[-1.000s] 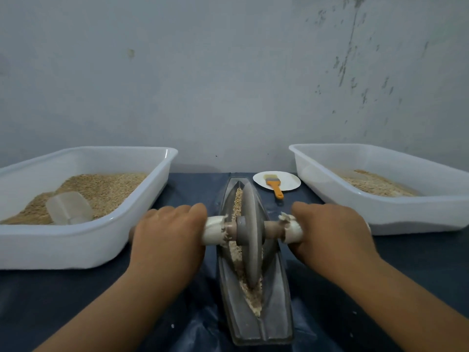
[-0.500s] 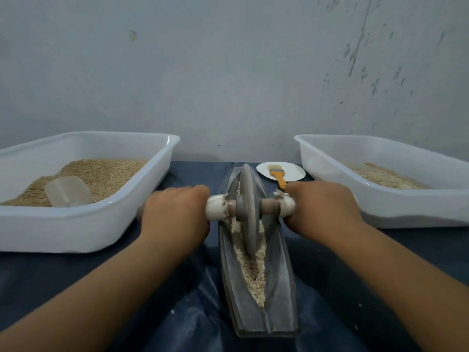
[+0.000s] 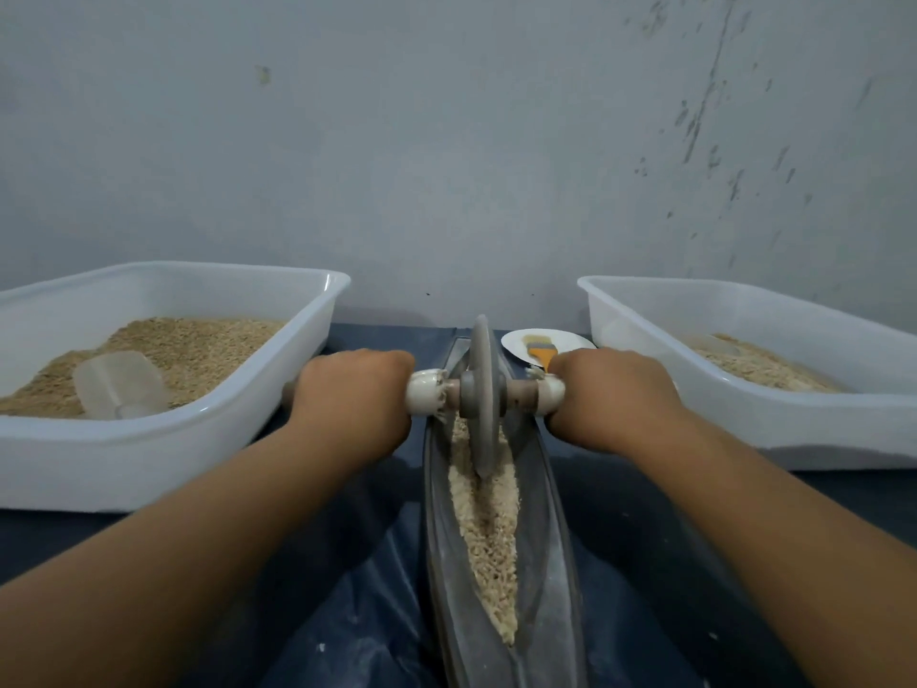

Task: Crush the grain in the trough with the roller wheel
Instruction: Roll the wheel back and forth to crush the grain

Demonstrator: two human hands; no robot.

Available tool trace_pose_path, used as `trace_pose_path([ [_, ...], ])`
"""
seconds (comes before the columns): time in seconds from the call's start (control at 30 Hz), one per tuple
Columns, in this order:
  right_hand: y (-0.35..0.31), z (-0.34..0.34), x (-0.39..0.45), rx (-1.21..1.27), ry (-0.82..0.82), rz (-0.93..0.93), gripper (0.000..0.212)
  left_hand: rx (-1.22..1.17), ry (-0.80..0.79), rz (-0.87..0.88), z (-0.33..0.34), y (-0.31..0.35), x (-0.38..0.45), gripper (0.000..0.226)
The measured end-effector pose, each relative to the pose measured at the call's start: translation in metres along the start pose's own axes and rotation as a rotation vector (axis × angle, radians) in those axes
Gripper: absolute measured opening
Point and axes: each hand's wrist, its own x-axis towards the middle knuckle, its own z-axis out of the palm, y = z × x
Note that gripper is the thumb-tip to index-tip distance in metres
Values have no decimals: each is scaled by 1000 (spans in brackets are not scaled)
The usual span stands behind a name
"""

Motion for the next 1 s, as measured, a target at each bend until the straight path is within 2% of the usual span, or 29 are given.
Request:
trace_pose_path([
  [0.07, 1, 0, 1, -26, 2, -10, 9, -16, -10, -5, 4, -5, -1, 15],
  [0.17, 6, 10, -5, -61, 79, -45, 11, 10, 81, 27, 17, -11, -12, 23],
  [0.23, 9, 9, 5, -13, 10, -27, 11, 28, 58, 35, 12, -11, 1, 20],
  [0.33, 12, 3, 20, 56, -180, 6, 11, 32, -85, 66, 0, -3, 24, 18],
  [0.47, 19, 15, 25, 122, -194, 16, 12, 122, -2, 88, 1, 1, 28, 22],
  [0.53, 22, 16, 23, 167, -254, 17, 13, 131, 44, 113, 3, 0, 25, 23],
  [0.6, 23, 12, 24, 186, -302, 16, 13, 95, 11, 137, 4, -5, 27, 25],
  [0.67, 20, 11, 25, 107, -191, 8, 10, 24, -70, 134, 8, -10, 31, 26],
  [0.77, 7, 19, 26, -181, 250, -25, 22, -80, -124, 66, 17, -14, 32, 23],
  [0.8, 3, 19, 25, -244, 336, -40, 25, -89, -116, 59, 19, -14, 32, 23],
  [0.83, 1, 17, 24, -245, 351, -45, 26, -83, -107, 64, 19, -13, 31, 23],
  [0.87, 3, 15, 23, -194, 303, -43, 24, -75, -110, 76, 17, -13, 30, 22],
  [0.97, 18, 10, 22, 36, -101, -43, 13, -34, -136, 156, 8, -12, 32, 22],
  [1.0, 21, 10, 20, 95, -188, -24, 10, -10, -129, 181, 5, -11, 32, 24],
])
